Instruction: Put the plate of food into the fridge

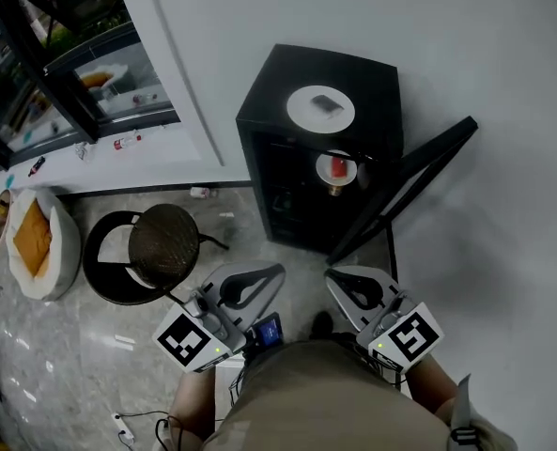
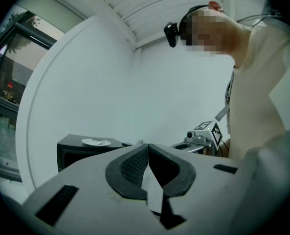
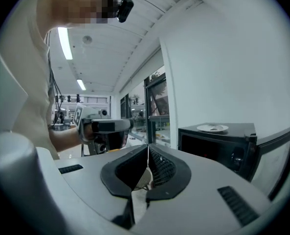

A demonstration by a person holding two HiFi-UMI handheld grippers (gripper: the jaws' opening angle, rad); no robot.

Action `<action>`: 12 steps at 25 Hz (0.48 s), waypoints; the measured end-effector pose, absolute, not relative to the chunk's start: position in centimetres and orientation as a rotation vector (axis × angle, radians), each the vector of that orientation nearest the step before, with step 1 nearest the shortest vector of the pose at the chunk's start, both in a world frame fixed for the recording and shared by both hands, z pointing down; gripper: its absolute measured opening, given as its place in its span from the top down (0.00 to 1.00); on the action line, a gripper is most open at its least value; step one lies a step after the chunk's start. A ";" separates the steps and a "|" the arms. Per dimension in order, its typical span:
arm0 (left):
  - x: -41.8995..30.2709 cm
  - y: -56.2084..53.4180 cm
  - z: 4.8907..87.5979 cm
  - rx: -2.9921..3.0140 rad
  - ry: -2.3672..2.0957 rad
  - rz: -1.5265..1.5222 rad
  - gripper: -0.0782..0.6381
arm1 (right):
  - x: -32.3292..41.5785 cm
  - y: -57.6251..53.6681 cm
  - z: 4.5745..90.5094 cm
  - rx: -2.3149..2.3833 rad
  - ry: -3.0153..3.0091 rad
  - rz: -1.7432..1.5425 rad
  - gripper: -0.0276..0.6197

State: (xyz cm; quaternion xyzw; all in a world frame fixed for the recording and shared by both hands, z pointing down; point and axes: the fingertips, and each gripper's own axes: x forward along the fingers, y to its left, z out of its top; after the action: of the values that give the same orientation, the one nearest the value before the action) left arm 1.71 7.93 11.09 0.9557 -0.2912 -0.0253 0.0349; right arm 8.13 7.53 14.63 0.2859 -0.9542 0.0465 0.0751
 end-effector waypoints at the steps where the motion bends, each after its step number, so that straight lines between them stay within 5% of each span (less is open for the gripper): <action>1: 2.3 7.6 11.4 2.935 -0.917 -0.041 0.88 | 8.7 7.2 14.7 0.856 -2.860 0.128 0.92; 12: 7.9 4.5 11.9 2.934 -1.009 0.145 0.88 | 14.6 3.5 14.9 0.776 -2.872 -0.032 0.92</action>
State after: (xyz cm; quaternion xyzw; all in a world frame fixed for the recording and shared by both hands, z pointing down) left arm 7.87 4.54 11.87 0.9444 -0.3249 0.0467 0.0179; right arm 14.58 3.45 14.95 0.2600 -0.9620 -0.0109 0.0832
